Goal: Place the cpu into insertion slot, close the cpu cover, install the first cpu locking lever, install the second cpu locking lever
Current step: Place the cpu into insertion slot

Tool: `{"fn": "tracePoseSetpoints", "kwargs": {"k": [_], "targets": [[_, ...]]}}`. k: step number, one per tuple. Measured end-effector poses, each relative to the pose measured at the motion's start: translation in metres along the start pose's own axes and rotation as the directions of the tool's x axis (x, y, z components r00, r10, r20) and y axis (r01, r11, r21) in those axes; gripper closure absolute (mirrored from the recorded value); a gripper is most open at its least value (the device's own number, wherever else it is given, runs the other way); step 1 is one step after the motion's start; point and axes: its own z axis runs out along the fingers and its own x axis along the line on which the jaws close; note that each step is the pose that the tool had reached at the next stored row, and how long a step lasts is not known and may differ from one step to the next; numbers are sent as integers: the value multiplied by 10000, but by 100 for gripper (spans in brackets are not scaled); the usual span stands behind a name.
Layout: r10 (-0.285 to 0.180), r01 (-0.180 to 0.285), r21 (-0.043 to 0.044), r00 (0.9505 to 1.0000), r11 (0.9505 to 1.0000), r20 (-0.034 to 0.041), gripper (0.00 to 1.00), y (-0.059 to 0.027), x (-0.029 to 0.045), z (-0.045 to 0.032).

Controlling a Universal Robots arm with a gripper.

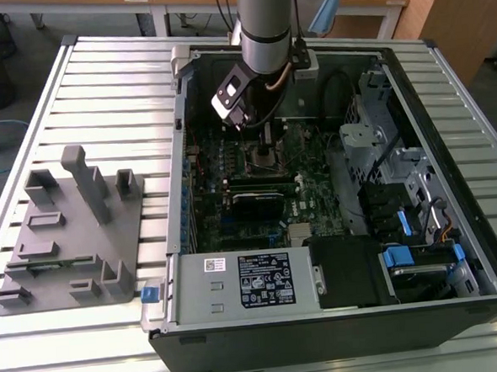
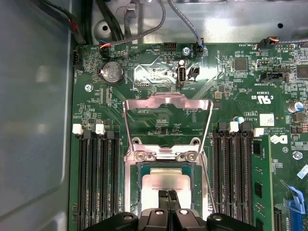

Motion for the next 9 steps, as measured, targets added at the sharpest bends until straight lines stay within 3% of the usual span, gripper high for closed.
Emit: {"fn": "tracePoseSetpoints", "kwargs": {"k": [9], "targets": [[0,0,-1,10000,10000,-1,90,-2,19,31]]}}
